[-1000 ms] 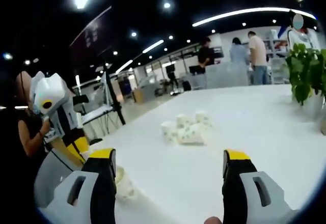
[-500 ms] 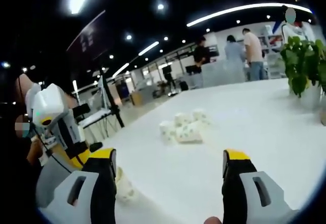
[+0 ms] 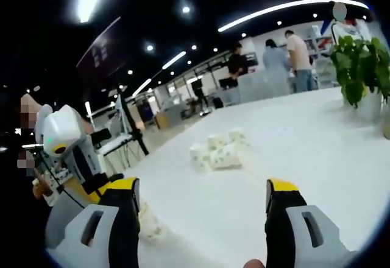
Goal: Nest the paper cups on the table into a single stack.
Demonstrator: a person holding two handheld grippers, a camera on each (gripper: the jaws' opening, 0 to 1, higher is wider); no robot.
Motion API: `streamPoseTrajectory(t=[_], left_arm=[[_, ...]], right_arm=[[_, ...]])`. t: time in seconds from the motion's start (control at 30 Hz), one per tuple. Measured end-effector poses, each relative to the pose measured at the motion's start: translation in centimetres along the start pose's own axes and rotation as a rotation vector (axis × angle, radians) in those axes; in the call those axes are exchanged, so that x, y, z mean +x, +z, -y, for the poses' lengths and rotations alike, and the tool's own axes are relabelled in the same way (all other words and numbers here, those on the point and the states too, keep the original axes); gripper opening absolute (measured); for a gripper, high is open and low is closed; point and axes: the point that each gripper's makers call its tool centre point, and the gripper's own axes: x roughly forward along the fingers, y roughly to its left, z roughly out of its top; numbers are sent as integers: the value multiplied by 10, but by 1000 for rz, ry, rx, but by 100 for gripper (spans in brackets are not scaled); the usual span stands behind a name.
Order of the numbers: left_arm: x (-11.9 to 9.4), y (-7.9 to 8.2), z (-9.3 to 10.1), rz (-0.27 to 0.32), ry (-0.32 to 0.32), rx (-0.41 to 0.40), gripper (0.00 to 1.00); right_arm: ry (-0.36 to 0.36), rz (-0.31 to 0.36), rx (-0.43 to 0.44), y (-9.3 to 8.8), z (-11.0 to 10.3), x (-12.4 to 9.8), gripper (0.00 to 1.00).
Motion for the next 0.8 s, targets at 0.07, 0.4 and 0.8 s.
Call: streamPoseTrajectory(t=[0.07,0.4,0.8], left_arm=[[-2,-1,-3,3,9,-8,3],[-4,-7,-2,20,12,-37,11],[-24,-12,-8,114,73,-153,9]], right_arm=[[-1,-5,-4,-2,1,0,83],[-8,-6,5,-3,0,-1,83],[-10,-15,-2,-4,-1,0,83]])
